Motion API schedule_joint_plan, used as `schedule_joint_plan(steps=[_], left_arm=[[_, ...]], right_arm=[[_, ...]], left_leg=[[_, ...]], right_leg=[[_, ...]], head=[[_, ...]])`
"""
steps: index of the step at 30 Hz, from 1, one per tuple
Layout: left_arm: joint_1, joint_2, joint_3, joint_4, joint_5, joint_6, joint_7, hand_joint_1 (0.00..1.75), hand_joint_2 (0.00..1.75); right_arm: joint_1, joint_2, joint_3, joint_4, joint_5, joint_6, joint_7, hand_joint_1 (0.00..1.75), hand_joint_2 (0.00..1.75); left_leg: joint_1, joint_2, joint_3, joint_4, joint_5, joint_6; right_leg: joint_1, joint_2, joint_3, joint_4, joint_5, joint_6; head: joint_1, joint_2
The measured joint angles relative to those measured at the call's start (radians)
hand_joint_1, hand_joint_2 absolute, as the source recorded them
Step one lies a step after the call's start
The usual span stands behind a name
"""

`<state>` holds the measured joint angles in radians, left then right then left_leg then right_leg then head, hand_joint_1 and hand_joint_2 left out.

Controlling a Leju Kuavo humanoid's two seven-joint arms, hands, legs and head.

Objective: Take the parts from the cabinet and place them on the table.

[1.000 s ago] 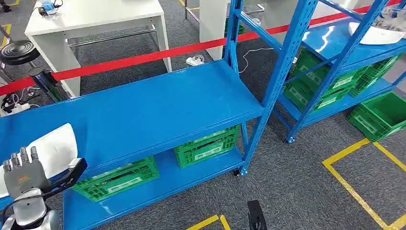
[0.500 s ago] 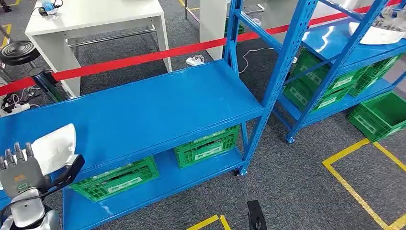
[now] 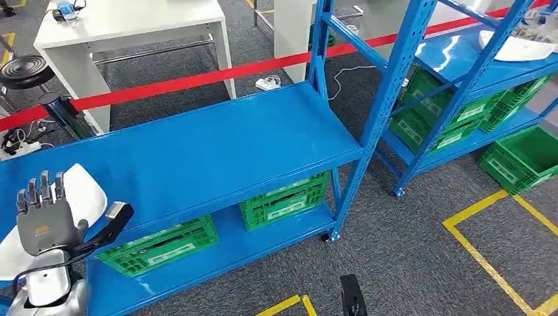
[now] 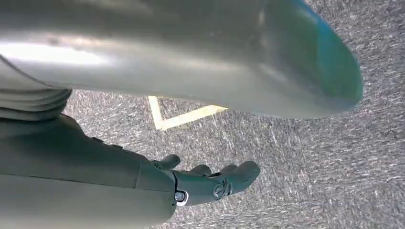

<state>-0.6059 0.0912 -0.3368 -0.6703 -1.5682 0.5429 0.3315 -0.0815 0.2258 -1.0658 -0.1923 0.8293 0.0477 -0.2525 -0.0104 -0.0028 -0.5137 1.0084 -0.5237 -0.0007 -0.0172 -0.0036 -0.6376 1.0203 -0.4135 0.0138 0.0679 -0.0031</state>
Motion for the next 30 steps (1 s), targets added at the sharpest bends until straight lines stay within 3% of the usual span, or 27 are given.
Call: schedule_joint_plan(steps=[22,30], left_arm=[[0.001,-0.004,-0.015,-0.035,0.000,0.018,-0.005,0.00,1.75],[-0.014,-0.010,0.006,0.005,0.000,-0.071,-0.102,0.00,1.75]], right_arm=[[-0.003,0.000,-0.010,0.000,-0.005,-0.003,0.000,0.00,0.00],[-0.003,0.000,-0.010,0.000,-0.002,0.001,0.001,0.00,0.00]], left_leg=[[0.000,0.000,0.000,0.000,0.000,0.000],[0.000,0.000,0.000,0.000,0.000,0.000]], right_leg=[[0.000,0.000,0.000,0.000,0.000,0.000],[0.000,0.000,0.000,0.000,0.000,0.000]], head=[[0.000,0.000],[0.000,0.000]])
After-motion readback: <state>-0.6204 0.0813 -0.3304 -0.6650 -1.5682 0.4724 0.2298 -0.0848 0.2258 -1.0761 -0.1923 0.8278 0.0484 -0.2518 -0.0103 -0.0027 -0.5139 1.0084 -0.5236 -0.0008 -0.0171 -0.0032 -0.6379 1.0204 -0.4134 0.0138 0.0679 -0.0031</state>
